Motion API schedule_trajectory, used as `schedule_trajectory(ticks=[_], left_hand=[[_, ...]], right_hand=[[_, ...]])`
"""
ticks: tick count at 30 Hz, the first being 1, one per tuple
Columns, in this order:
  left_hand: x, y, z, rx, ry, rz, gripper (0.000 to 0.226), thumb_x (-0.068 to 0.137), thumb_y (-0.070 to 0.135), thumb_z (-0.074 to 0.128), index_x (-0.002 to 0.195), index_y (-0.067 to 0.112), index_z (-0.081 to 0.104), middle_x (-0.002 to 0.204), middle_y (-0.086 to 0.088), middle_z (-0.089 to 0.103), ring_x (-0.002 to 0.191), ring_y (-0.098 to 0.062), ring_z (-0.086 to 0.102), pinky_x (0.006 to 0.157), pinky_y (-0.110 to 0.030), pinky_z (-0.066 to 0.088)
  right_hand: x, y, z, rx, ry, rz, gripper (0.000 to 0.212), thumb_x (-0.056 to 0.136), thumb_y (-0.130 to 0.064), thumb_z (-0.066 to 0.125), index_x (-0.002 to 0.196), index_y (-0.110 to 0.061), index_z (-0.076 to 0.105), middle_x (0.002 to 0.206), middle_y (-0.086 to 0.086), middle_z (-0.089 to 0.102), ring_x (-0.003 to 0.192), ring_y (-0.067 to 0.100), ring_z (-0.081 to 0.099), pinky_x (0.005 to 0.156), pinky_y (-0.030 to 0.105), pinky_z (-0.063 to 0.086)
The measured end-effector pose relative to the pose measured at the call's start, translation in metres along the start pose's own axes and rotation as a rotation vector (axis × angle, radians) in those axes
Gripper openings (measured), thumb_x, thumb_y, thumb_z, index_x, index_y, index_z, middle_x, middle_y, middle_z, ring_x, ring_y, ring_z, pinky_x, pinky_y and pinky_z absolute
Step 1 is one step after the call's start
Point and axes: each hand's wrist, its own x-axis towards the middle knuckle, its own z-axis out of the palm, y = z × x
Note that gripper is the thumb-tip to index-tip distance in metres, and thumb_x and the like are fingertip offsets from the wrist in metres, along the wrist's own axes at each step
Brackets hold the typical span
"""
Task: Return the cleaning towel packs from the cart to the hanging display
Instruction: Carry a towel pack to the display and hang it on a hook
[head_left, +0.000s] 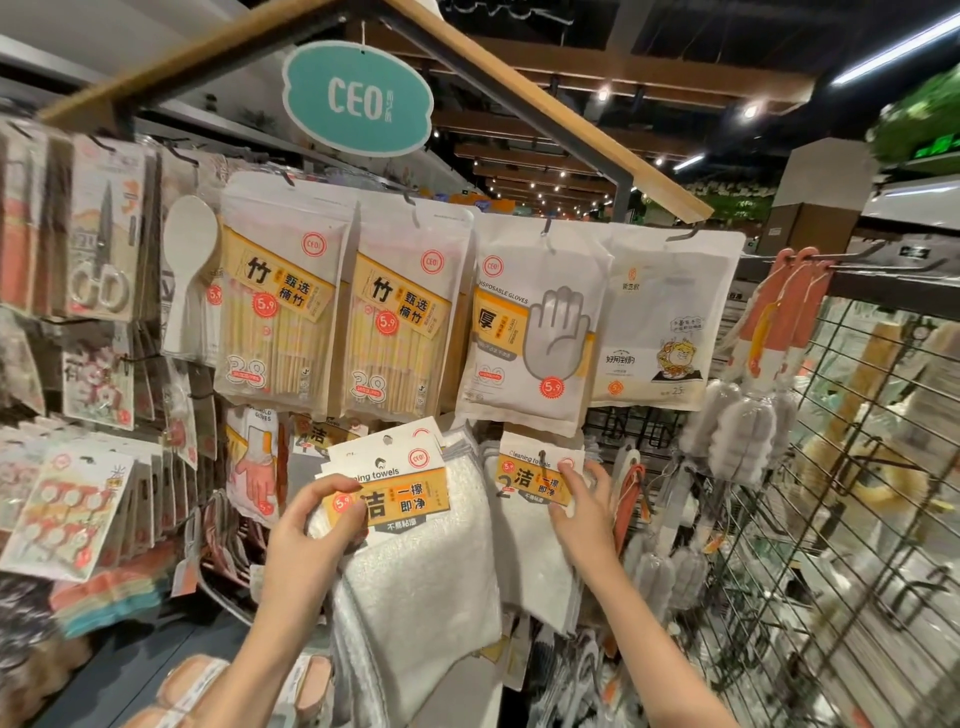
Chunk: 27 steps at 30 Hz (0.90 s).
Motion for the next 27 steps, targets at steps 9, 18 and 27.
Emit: schedule_trajectory(ticks=[9, 18, 27], left_hand=[[0.000, -0.006, 0.002, -0.002, -0.079, 0.026, 0.041, 0.081, -0.001, 0.069, 0.092, 0.038, 0.065, 0.109, 0.002, 0.065, 0.094, -0.013, 0.065, 0.062, -0.018, 0.054], [0.000, -0.006, 0.008, -0.032, -0.040, 0.068, 0.060, 0.079, 0.002, 0.072, 0.115, 0.046, 0.055, 0.112, 0.038, 0.052, 0.113, 0.000, 0.051, 0.061, -0.014, 0.053], [-0.007, -0.006, 0.018, -0.015, -0.122, 0.064, 0.055, 0.078, 0.003, 0.073, 0.114, 0.042, 0.058, 0.103, 0.045, 0.054, 0.095, 0.027, 0.048, 0.059, -0.009, 0.050]], right_hand=[[-0.003, 0.003, 0.004, -0.183, -0.198, -0.015, 0.068, 0.090, -0.013, 0.054, 0.146, -0.038, 0.023, 0.157, -0.013, 0.002, 0.143, 0.025, -0.003, 0.115, 0.040, 0.017], [-0.020, -0.031, -0.015, 0.025, -0.010, -0.066, 0.042, 0.092, -0.027, 0.056, 0.133, -0.029, 0.048, 0.154, -0.007, 0.019, 0.142, 0.016, -0.002, 0.114, 0.034, 0.005], [-0.039, -0.083, -0.012, 0.262, -0.191, -0.149, 0.052, 0.091, -0.041, 0.056, 0.138, -0.037, 0.035, 0.134, -0.026, 0.024, 0.134, -0.002, 0.011, 0.109, 0.024, 0.014]])
